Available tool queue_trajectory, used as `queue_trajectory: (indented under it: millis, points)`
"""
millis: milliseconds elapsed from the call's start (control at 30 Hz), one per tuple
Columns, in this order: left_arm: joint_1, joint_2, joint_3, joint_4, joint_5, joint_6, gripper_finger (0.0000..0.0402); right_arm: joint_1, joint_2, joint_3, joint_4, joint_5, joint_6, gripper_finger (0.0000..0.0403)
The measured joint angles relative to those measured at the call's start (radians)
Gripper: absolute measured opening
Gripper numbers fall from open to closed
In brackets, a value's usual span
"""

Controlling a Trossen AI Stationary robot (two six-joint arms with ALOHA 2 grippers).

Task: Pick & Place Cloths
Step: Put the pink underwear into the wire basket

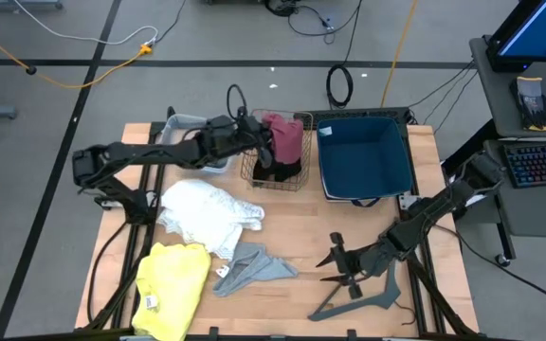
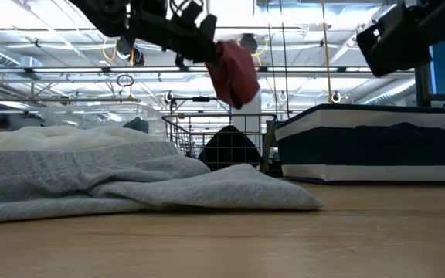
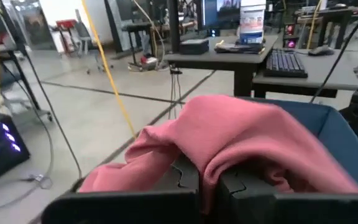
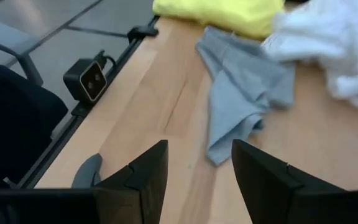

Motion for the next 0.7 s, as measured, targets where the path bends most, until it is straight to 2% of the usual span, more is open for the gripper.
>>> queue_trajectory:
  millis: [167,433,700]
  points:
    - [0.046,0.047,0.000,0.038,0.047,-0.039,0.0000,-0.013,-0.154,-0.068,0.001,-0.001,-0.089,0.0169]
    - [0.098,0.091,0.000,0.027,0.048,-0.062,0.0000,-0.029,-0.408,-0.190,0.000,0.000,-0.134,0.0169]
    - [0.136,0.128,0.000,0.026,0.056,-0.073,0.0000,-0.032,-0.551,-0.279,0.000,-0.001,-0.145,0.0169]
